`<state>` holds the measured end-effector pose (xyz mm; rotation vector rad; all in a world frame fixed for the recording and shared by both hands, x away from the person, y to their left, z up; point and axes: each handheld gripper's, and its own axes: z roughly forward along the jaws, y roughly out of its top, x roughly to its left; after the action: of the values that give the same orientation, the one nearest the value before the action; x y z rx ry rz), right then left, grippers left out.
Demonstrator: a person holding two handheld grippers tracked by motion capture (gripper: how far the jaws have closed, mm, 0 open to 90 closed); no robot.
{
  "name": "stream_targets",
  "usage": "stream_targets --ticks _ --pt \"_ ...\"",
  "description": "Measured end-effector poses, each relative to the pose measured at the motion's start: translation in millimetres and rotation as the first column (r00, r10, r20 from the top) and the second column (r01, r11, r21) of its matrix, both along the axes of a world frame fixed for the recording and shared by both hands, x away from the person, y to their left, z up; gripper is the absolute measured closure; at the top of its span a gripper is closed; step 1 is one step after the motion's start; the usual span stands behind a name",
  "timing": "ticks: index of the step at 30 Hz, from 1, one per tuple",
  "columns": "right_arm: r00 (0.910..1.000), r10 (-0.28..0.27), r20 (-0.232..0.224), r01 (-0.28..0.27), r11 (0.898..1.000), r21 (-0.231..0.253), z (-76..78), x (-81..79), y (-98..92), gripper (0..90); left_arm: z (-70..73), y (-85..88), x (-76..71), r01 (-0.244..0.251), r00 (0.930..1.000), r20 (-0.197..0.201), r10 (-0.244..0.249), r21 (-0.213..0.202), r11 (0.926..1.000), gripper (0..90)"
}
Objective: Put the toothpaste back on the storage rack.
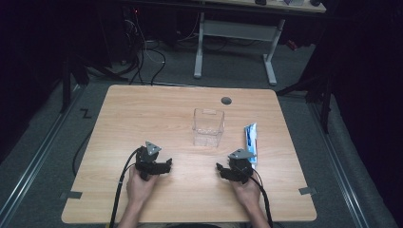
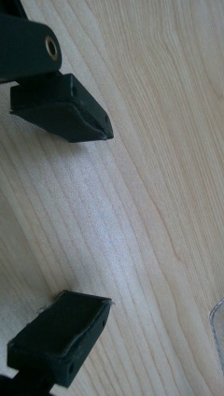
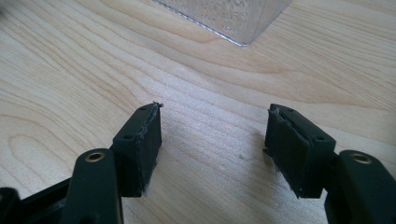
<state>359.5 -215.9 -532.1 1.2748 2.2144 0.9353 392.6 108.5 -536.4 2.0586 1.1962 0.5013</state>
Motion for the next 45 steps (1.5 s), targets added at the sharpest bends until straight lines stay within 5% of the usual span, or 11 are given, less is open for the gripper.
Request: stream_targets --ticks 34,45 --pt "1.0000 -0.008 -0.003 0.008 1.000 -0.001 0.3 -0.5 0.3 36.4 -0.2 -0.2 -1.1 0.014 0.9999 0.003 -0.014 -0.001 0.9999 16.2" --pt "0.9996 -0.020 -0.020 0.020 0.999 0.030 3.2 -2.5 -1.6 46.5 -0.2 -0.2 -1.1 0.013 0.9999 0.003 -0.013 -0.001 0.9999 16.2"
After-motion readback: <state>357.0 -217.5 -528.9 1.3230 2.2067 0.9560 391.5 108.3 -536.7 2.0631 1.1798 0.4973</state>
